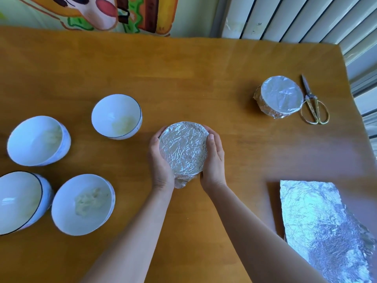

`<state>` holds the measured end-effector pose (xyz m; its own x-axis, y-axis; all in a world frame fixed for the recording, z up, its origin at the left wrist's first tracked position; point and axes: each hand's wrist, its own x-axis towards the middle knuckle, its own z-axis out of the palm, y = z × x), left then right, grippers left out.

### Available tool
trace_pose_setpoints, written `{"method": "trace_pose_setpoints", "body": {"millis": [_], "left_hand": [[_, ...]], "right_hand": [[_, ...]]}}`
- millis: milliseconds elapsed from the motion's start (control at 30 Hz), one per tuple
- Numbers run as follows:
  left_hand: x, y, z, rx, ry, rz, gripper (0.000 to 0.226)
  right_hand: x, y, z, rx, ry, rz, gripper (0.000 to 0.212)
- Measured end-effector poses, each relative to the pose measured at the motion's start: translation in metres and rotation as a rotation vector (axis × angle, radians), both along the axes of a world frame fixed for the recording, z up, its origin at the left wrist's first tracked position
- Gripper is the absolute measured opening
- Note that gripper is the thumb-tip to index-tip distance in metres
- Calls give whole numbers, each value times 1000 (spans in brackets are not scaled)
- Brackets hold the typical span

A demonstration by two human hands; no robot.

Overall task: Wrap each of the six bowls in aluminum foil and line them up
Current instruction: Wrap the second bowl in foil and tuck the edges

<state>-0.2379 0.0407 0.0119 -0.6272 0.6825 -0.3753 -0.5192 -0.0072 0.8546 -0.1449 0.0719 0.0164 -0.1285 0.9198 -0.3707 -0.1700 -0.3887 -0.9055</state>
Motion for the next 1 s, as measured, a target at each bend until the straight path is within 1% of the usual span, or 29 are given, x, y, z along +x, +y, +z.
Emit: {"method": "trace_pose_setpoints", "body": {"millis": [67, 133, 167, 200, 233, 267, 300, 333, 400, 467, 667, 900, 1000], "left_hand": [[0, 1, 16, -3, 23, -35, 54], [-4, -2, 27, -18, 122, -121, 56], [-7, -6, 36, -16, 215, -189, 66], [-10, -11, 42, 2, 307, -278, 82], [-13, -15, 46, 30, 361, -366, 102], [-15, -20, 51, 69, 368, -453, 122], [-17, -23, 56, 101, 375, -533, 136], [-18, -25, 59, 117, 400, -592, 144], [-23, -26, 66, 128, 500, -612, 147], [-26, -26, 70, 131, 567, -572, 144], [-27, -28, 89, 157, 643, -494, 144], [-29, -29, 109, 199, 748, -510, 141], [-30, -28, 113, 181, 779, -529, 143]], "right_hand": [[1, 4, 13, -13, 14, 1, 29], [3, 8, 27, -53, 44, -2, 28], [4, 10, 37, -70, 63, -2, 29], [5, 13, 45, -92, 82, -2, 29], [5, 15, 53, -112, 94, 2, 29], [6, 18, 62, -122, 101, 11, 29], [7, 20, 72, -120, 105, 21, 30], [7, 22, 79, -118, 111, 30, 30], [7, 24, 95, -111, 139, 40, 31], [6, 24, 108, -108, 164, 53, 31], [6, 20, 133, -84, 172, 72, 31], [6, 15, 153, -61, 181, 54, 31], [6, 14, 157, -56, 181, 48, 31]]}}
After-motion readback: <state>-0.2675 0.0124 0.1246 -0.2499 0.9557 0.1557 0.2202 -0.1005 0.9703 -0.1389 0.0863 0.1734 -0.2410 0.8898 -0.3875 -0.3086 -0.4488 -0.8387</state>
